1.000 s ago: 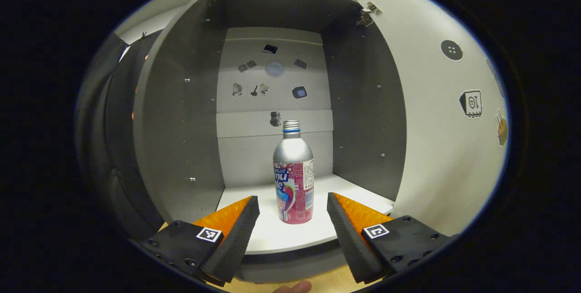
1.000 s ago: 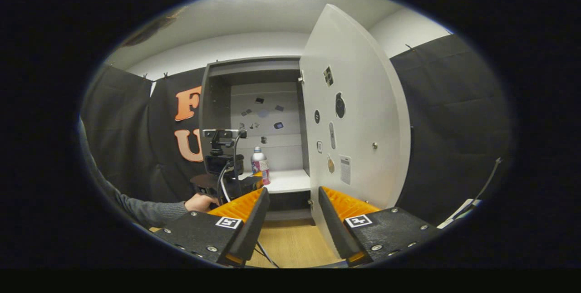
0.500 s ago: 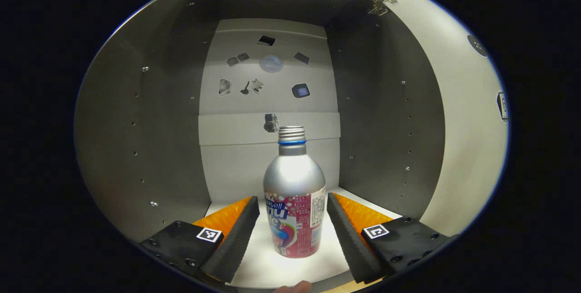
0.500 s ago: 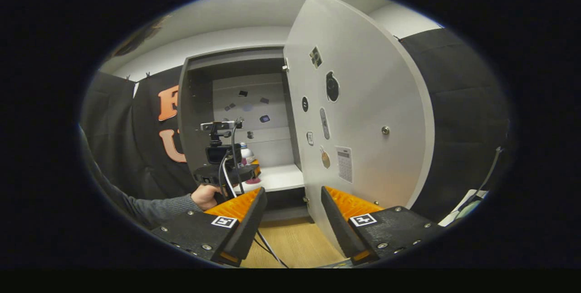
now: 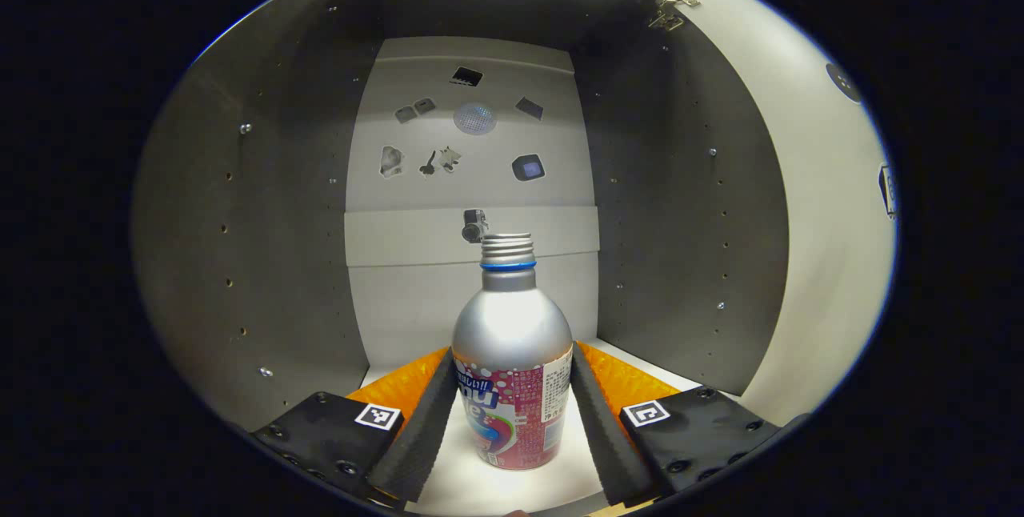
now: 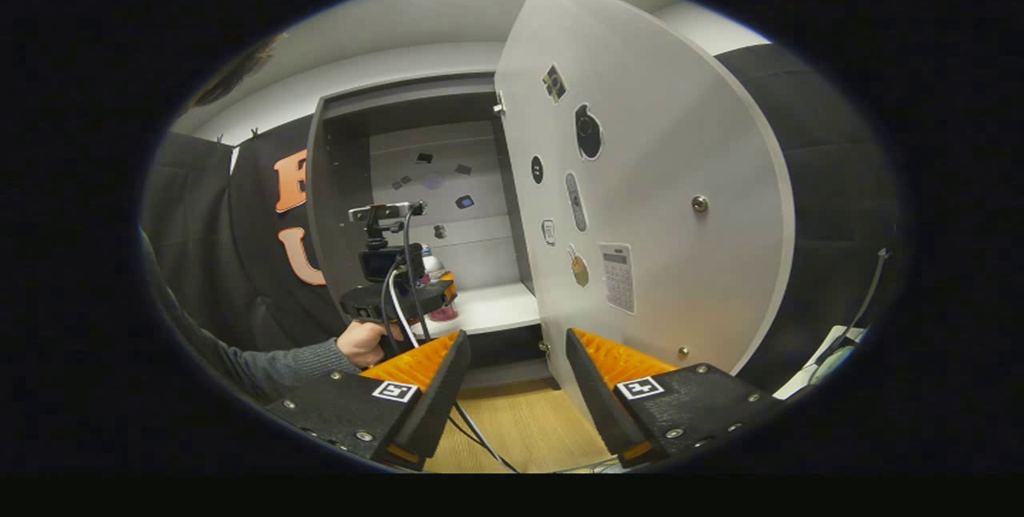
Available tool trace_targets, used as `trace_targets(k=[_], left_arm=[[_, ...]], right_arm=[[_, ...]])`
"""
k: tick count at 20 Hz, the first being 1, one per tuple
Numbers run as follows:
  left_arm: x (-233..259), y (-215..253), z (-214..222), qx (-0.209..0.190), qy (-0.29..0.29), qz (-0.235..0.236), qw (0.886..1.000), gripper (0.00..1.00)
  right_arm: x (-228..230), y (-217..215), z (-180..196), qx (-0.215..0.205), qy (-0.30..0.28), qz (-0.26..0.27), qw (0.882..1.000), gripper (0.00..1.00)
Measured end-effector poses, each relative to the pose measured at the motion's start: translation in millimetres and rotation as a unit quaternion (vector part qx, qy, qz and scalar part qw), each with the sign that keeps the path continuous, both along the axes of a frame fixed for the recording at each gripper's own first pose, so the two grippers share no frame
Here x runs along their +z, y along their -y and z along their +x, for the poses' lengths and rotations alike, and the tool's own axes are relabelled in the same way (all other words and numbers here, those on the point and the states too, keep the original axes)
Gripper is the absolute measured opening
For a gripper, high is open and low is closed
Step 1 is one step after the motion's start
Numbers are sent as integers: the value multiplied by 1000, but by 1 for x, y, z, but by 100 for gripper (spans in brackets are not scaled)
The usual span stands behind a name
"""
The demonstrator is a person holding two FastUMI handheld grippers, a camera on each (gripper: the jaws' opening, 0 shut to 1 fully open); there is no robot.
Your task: Open the cabinet door with the right hand, grasp the bottle in the cabinet with the left hand and place it on the coaster, then close the cabinet door with the right hand.
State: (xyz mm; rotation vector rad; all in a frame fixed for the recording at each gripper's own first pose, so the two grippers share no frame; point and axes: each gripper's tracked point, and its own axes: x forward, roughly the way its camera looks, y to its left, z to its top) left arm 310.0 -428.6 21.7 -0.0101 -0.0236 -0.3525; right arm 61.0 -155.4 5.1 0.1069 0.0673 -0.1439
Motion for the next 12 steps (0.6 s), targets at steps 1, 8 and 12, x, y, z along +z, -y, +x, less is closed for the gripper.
trace_targets(k=[1,8,12], left_arm=[[3,-4,-5,3,3,0,1000,86],[37,-28,-75,9,35,-3,999,86],[28,-59,-137,24,52,18,998,85]], right_arm=[[0,0,-4,0,1,-1,1000,75],[-2,-10,-40,26,2,2,1000,76],[-9,-20,-72,48,-5,7,999,76]])
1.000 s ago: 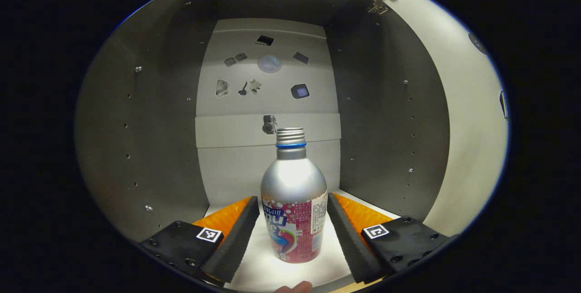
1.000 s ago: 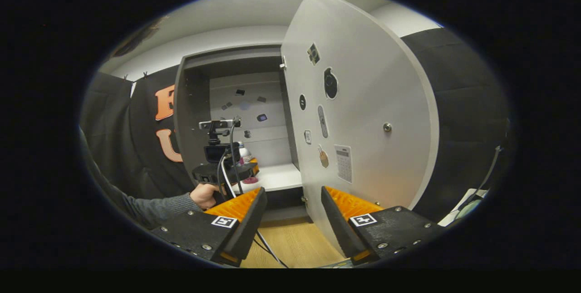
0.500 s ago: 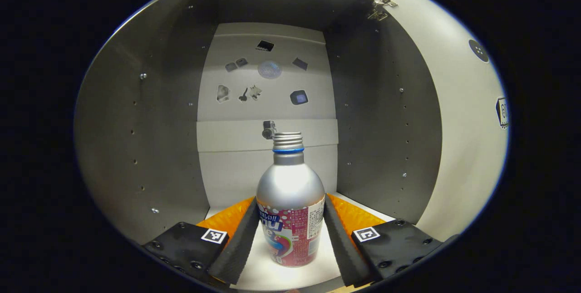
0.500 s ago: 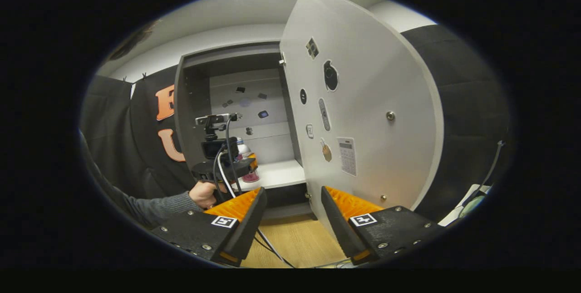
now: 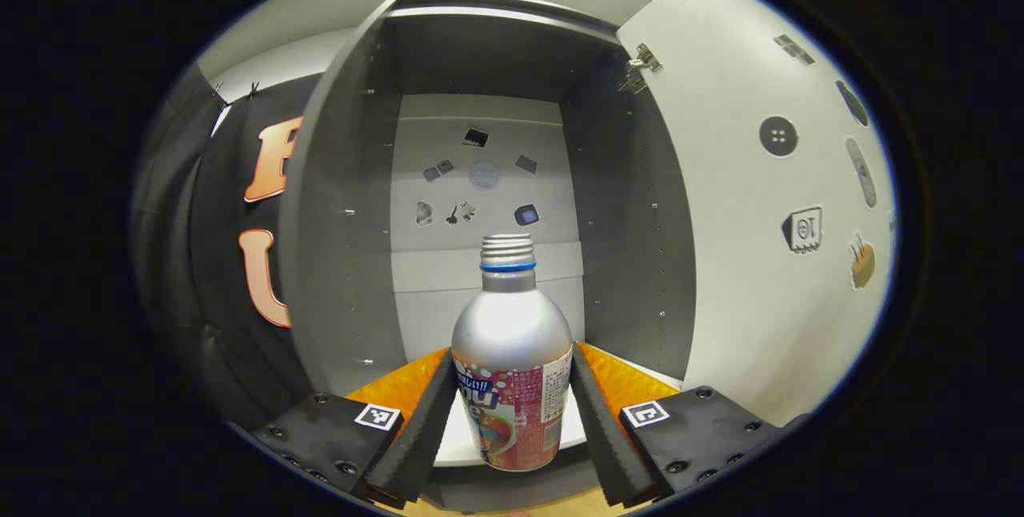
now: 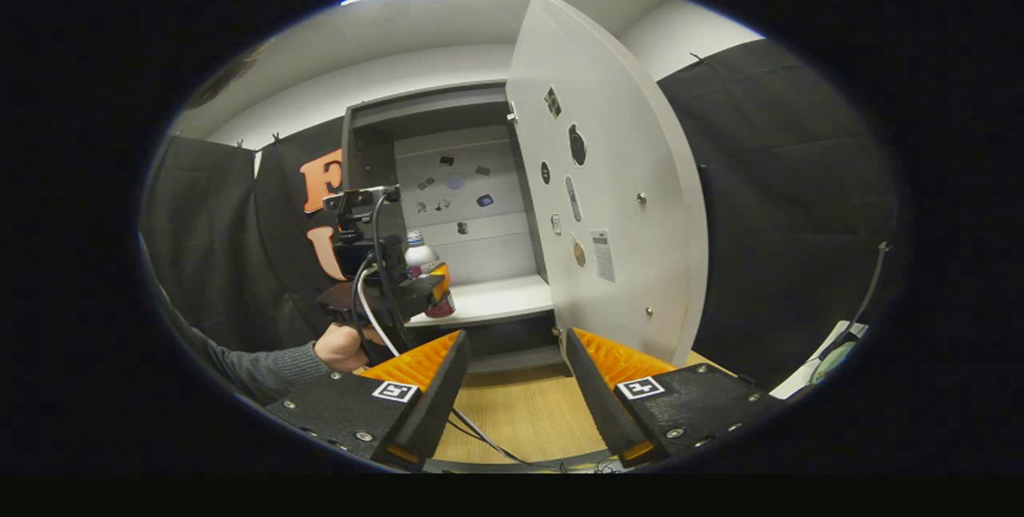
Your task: Open the cabinet door with the right hand, grasp the bottle in the cabinet with the left hand and place it on the coaster, then close the cabinet door with the right hand.
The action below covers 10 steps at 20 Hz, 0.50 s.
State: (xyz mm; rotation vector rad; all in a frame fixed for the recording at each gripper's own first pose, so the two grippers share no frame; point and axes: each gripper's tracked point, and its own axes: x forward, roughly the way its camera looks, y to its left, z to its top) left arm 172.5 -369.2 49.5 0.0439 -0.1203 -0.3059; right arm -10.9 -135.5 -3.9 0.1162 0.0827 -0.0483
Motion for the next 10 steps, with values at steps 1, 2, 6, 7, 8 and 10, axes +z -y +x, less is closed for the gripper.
trace_targets(k=[1,2,6,7,8,10], left_arm=[[-7,-7,-17,4,0,6,1000,86],[-16,-13,-32,4,-5,12,1000,85],[-51,-48,-82,20,-27,17,999,87],[-63,-54,-91,23,-36,14,999,86],[-77,-60,-99,23,-50,13,998,87],[-102,-76,-112,34,-69,15,997,86]], right_arm=[[-4,0,-9,3,-4,0,1000,76],[-8,-2,-18,7,-9,2,1000,76],[-26,-7,-44,22,-28,17,999,76],[-32,-8,-49,25,-35,19,999,76],[-38,-10,-49,29,-44,21,998,76],[-48,-12,-54,35,-59,24,997,76]])
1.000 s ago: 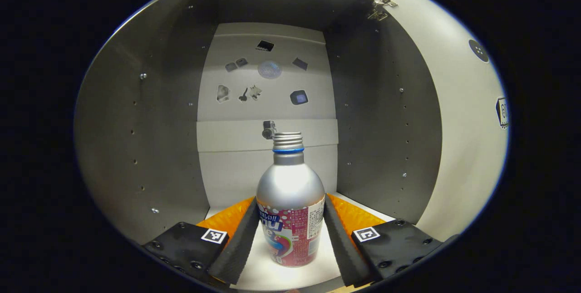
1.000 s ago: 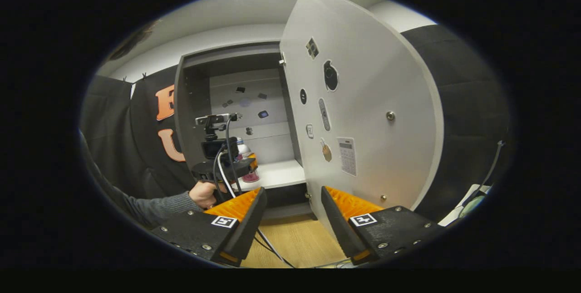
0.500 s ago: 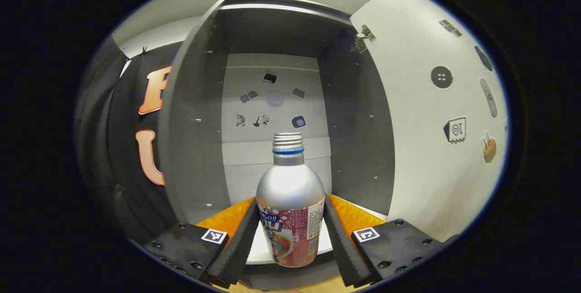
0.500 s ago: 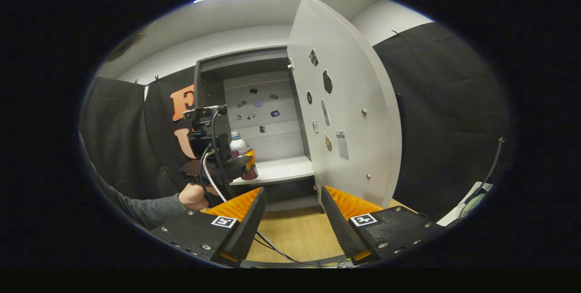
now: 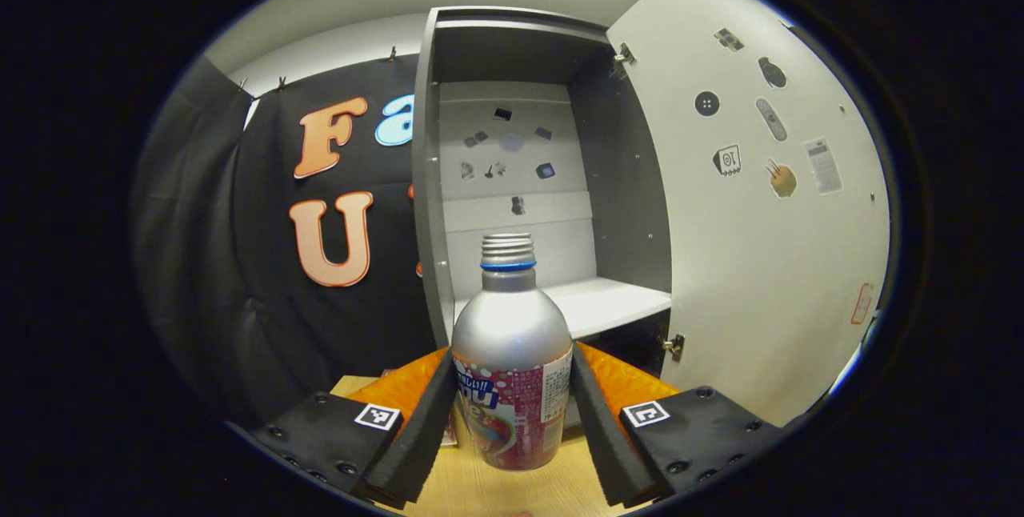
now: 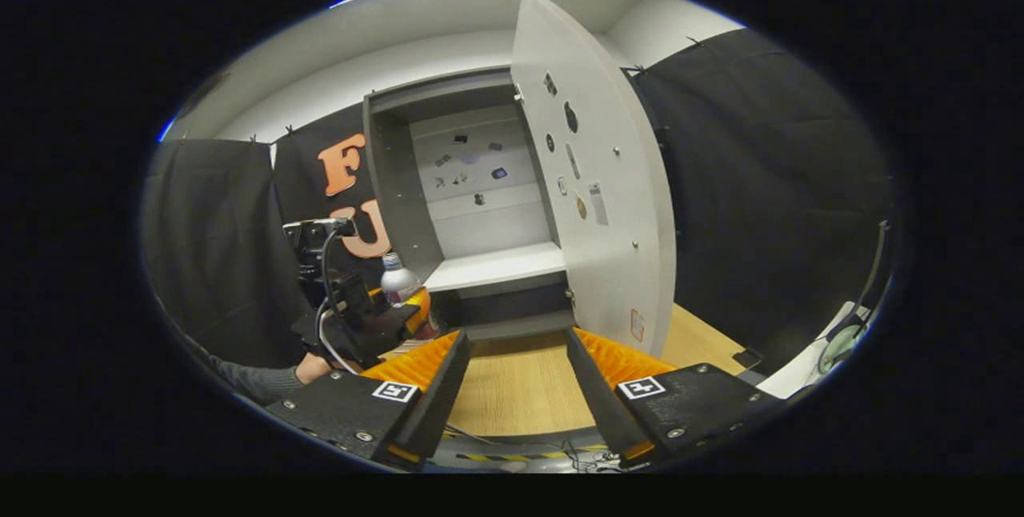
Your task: Open the cabinet door with the right hand, grasp the bottle in the cabinet with the left hand and place it on the coaster, then close the cabinet door with the right hand.
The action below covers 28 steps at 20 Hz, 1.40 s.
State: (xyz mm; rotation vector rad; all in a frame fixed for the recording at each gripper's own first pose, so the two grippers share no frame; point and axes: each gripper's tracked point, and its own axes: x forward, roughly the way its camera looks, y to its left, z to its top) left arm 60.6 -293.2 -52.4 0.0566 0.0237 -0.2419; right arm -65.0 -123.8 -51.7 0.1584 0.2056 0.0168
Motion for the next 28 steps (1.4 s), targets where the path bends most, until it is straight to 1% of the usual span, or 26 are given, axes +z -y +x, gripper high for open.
trace_targets(k=[5,10,13,15,17,22,25,28], left_arm=[[-62,-36,-18,36,-39,8,999,86],[-125,-62,-31,59,-86,16,994,86],[-167,-72,-40,66,-118,14,991,86],[-193,-72,-44,62,-129,14,990,86],[-216,-70,-50,56,-133,27,989,86],[-253,-77,-51,66,-151,31,986,86],[-266,-80,-52,71,-166,22,983,86],[-266,-80,-56,72,-169,15,983,86]], right_arm=[[-23,-10,-4,18,-34,-1,999,76],[-47,-25,5,37,-66,-1,997,76],[-66,-34,11,49,-88,8,995,76],[-80,-37,17,53,-107,6,993,76],[-91,-38,20,56,-121,4,991,76],[-109,-40,26,65,-152,6,986,76],[-114,-44,28,72,-162,8,984,76],[-117,-53,30,84,-168,11,982,76]])
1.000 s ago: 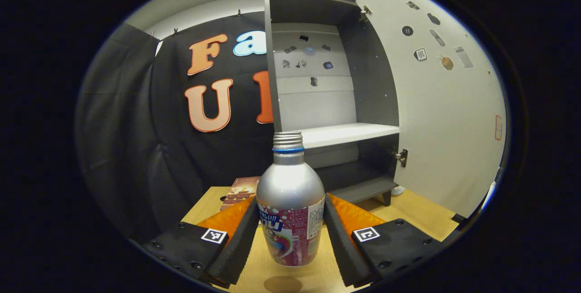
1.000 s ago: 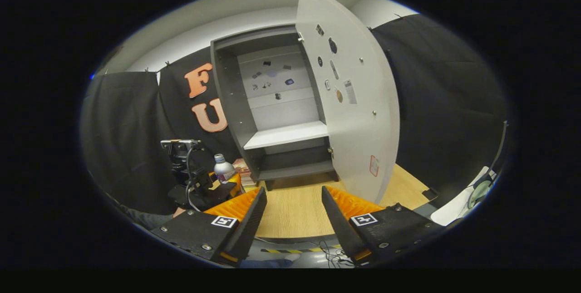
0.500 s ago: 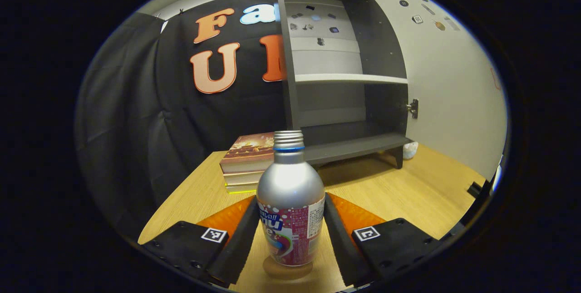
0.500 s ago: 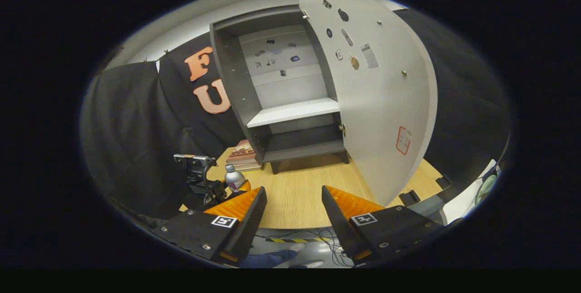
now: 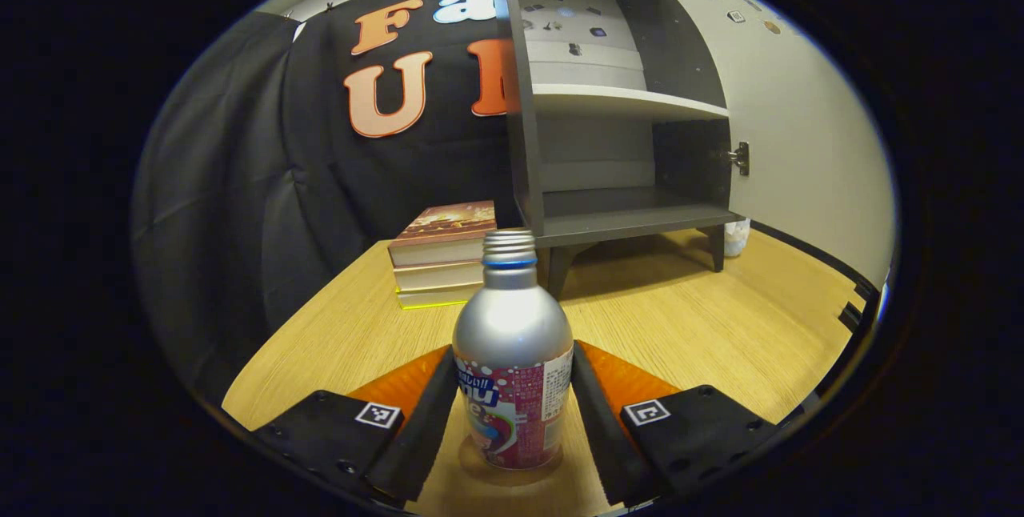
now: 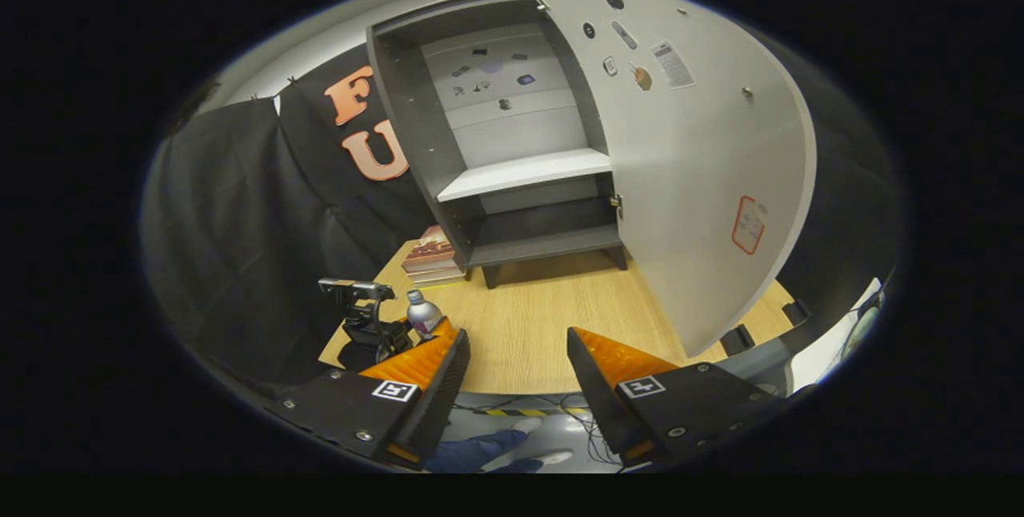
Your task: Open the cabinet door with the right hand, grasp the bottle in the cabinet with the left hand and place it on the coaster, then close the cabinet door with the right hand.
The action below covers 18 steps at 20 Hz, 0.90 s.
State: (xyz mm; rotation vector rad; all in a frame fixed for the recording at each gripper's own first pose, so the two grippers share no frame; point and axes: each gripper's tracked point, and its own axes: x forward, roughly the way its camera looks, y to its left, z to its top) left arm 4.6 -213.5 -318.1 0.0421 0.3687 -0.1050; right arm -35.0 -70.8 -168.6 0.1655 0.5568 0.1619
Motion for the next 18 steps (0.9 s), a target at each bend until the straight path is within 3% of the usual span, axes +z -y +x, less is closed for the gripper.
trace_targets(k=[14,15,18], left_arm=[[11,-7,-29,15,-13,14,1000,90],[11,-6,-31,13,-15,13,1000,86],[16,-5,-31,9,-10,20,1000,90]], right_arm=[[6,10,-15,-11,9,16,1000,77],[7,11,-16,-13,10,16,1000,76],[9,10,-19,-13,13,19,1000,76]])
